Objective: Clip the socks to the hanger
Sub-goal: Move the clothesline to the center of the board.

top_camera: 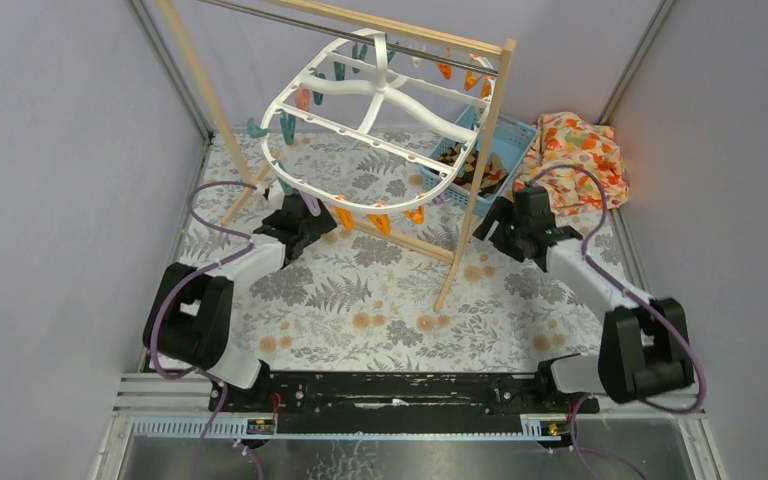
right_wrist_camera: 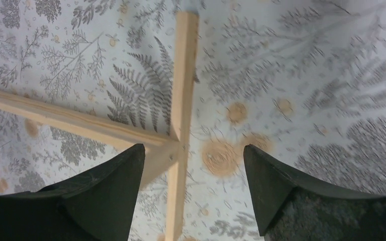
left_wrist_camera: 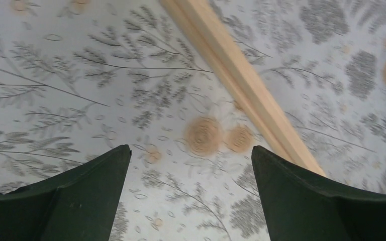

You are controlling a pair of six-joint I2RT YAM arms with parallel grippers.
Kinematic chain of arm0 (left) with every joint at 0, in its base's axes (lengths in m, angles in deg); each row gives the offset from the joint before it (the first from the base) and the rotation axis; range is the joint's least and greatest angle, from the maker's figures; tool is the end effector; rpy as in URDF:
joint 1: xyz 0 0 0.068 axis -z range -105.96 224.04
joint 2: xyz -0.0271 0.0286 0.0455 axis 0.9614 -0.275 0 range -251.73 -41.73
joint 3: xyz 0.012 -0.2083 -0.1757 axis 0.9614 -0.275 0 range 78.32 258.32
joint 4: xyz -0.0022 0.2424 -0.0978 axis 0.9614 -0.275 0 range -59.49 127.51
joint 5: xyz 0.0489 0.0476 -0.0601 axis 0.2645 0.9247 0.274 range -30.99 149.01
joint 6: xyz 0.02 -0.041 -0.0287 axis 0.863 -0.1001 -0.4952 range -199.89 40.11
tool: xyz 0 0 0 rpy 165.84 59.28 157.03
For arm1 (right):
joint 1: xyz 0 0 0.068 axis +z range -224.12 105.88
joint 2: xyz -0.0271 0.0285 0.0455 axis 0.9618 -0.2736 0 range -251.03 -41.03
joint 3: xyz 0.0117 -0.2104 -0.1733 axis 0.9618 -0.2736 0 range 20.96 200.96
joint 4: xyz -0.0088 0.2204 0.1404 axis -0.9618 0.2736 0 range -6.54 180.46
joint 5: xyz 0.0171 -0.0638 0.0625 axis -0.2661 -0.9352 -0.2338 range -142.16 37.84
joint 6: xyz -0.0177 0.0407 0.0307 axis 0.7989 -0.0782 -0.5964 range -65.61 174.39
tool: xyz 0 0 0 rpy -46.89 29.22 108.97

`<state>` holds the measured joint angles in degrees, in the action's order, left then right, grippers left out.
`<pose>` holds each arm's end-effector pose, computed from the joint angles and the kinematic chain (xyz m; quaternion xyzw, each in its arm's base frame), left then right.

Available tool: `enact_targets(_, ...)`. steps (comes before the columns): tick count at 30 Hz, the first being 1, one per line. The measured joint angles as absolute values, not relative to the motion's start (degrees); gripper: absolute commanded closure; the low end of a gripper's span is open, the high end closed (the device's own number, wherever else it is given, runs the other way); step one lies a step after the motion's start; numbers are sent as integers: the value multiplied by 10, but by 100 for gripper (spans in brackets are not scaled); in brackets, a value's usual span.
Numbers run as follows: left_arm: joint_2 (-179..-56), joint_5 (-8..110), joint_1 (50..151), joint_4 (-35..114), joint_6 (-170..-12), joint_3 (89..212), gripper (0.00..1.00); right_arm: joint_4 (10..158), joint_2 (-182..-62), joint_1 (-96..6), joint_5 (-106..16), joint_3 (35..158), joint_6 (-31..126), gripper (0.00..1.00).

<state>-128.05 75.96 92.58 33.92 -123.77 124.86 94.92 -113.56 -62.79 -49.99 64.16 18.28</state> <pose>0.2956 -0.0883 0.1921 -0.2561 0.8734 -0.0871 0.4049 0.2613 0.0537 0.2259 0.1873 0.8896 0.1832 0.3741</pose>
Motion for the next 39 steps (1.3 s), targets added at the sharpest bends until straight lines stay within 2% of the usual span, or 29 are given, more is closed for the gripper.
enact_targets(6, -1310, 785, 913, 296, -1237, 1260, 1, 975, -1279, -598, -536, 772, 189, 28)
enact_targets(11, -1307, 800, 913, 272, -1237, 1273, 1, 1005, -1356, -596, -566, 859, 197, 41)
enact_targets(15, -1290, 807, 913, 266, -1237, 1274, 1, 1015, -1414, -586, -582, 908, 200, 44)
enact_targets(21, -1262, 809, 913, 265, -1237, 1273, 1, 1015, -1457, -570, -588, 898, 195, 47)
enact_targets(31, -1243, 804, 913, 265, -1239, 1254, 1, 972, -1485, -564, -587, 868, 185, 73)
enact_targets(34, -1242, 804, 913, 265, -1239, 1253, 1, 980, -1504, -558, -596, 895, 189, 77)
enact_targets(39, -1242, 804, 913, 265, -1239, 1253, 1, 1002, -1537, -544, -613, 944, 196, 79)
